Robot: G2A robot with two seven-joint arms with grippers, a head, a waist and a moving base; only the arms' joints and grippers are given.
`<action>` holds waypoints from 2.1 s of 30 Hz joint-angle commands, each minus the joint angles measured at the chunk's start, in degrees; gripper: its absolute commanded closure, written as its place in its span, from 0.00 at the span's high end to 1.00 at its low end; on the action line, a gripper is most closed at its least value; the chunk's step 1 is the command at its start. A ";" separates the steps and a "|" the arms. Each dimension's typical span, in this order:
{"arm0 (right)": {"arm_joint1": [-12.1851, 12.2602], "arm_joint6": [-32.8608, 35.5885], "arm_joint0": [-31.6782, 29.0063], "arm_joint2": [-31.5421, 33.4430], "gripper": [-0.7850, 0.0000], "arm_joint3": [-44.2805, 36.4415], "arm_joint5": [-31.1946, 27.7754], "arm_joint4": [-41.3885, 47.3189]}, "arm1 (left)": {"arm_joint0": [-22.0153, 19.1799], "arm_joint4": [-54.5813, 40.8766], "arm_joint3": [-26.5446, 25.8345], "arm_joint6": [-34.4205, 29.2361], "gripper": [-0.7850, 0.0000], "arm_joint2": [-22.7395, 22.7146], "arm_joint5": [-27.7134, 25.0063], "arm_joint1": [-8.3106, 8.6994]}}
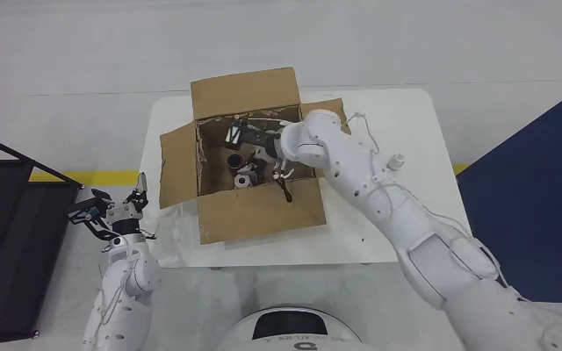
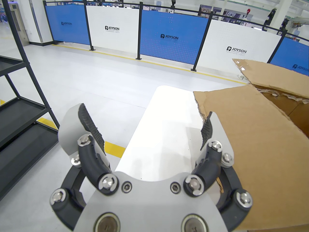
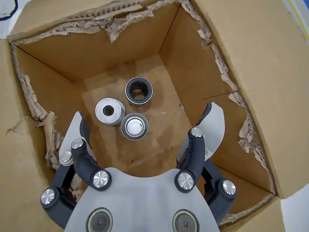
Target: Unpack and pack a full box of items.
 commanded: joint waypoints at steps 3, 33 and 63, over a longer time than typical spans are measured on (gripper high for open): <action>-1.86 -0.31 2.12 -3.15 0.88 7.18 -1.78 1.25 | 0.00 0.00 0.00 0.00 1.00 0.00 0.00 0.00; -7.60 -10.64 9.31 -7.27 0.00 20.65 2.03 -3.10 | 0.00 0.00 0.00 0.00 1.00 0.00 0.00 0.00; 10.96 -35.51 -62.51 47.73 0.00 -56.33 31.51 -19.40 | 0.00 0.00 0.00 0.00 1.00 0.00 0.00 0.00</action>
